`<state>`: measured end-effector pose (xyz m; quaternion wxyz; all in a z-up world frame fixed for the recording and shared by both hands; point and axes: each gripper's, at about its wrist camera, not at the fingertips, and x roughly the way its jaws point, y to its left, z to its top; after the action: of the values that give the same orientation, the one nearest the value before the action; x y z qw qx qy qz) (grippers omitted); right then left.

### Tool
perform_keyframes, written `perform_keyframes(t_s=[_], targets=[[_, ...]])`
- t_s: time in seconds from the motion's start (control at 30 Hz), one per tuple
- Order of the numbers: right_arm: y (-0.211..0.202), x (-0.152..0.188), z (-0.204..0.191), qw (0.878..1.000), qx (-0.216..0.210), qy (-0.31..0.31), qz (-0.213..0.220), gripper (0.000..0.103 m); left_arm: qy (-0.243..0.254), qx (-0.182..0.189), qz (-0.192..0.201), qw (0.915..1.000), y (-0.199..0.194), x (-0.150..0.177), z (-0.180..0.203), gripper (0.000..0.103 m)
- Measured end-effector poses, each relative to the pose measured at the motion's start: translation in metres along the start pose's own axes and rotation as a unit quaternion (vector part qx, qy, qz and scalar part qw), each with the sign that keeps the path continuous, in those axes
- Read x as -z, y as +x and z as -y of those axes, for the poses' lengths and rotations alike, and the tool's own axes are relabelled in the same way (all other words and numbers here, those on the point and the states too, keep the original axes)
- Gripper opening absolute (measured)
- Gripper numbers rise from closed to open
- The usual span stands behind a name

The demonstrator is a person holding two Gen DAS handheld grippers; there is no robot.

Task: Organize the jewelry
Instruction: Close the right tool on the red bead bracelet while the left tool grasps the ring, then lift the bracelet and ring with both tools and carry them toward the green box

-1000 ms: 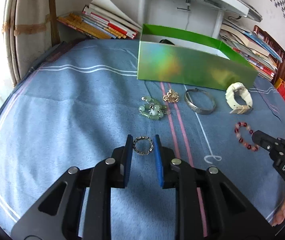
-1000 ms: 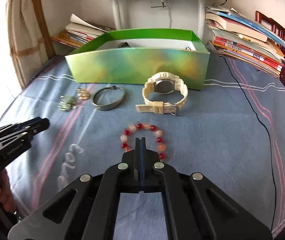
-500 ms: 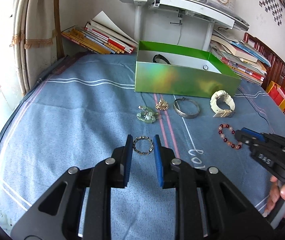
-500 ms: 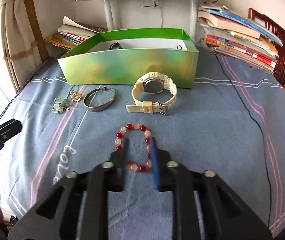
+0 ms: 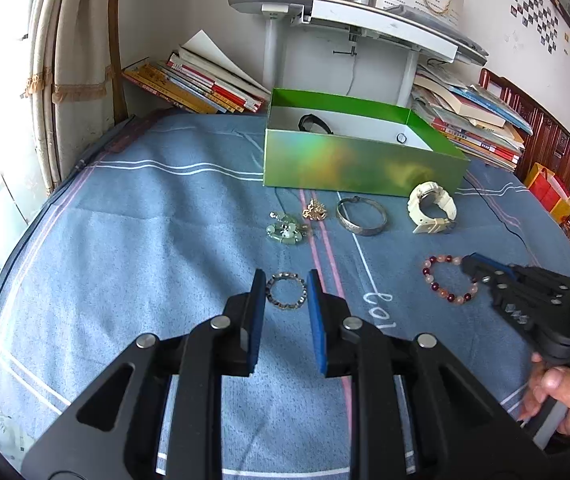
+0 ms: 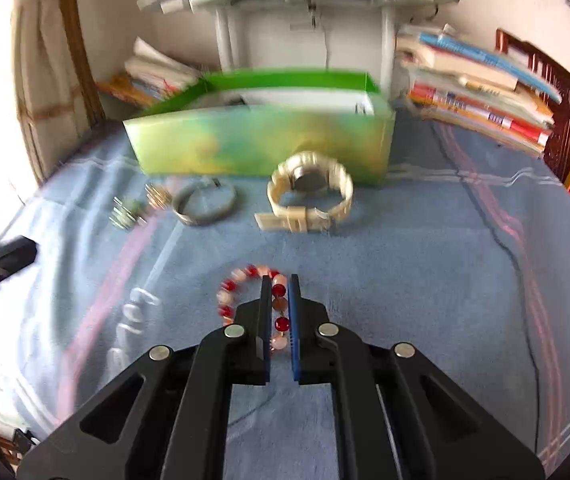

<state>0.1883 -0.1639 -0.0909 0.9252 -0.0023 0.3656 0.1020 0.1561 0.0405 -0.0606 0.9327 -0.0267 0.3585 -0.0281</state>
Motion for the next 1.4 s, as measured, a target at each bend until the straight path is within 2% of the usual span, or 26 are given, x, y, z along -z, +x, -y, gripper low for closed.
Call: perform_keyframes(t_s=[0.2, 0.43, 0.7, 1.4], targets=[[-0.066, -0.002, -0.008, 0.998, -0.017, -0.004, 0.063, 0.008, 0.005, 0.005, 0.014, 0.9999, -0.018, 0.0, 0.006, 0.021], [-0.104, 0.007, -0.01, 0.996, -0.027, -0.002, 0.088, 0.008, 0.014, 0.012, 0.018, 0.9997, -0.032, 0.007, 0.016, 0.021], [-0.112, 0.021, -0.009, 0.996, -0.031, 0.007, 0.084, 0.008, 0.027, 0.016, 0.019, 0.9993, -0.042, 0.017, 0.026, 0.021], [-0.116, 0.028, -0.003, 0.996, -0.035, 0.01, 0.081, 0.008, 0.031, 0.014, 0.016, 0.9993, -0.048, 0.023, 0.035, 0.021]])
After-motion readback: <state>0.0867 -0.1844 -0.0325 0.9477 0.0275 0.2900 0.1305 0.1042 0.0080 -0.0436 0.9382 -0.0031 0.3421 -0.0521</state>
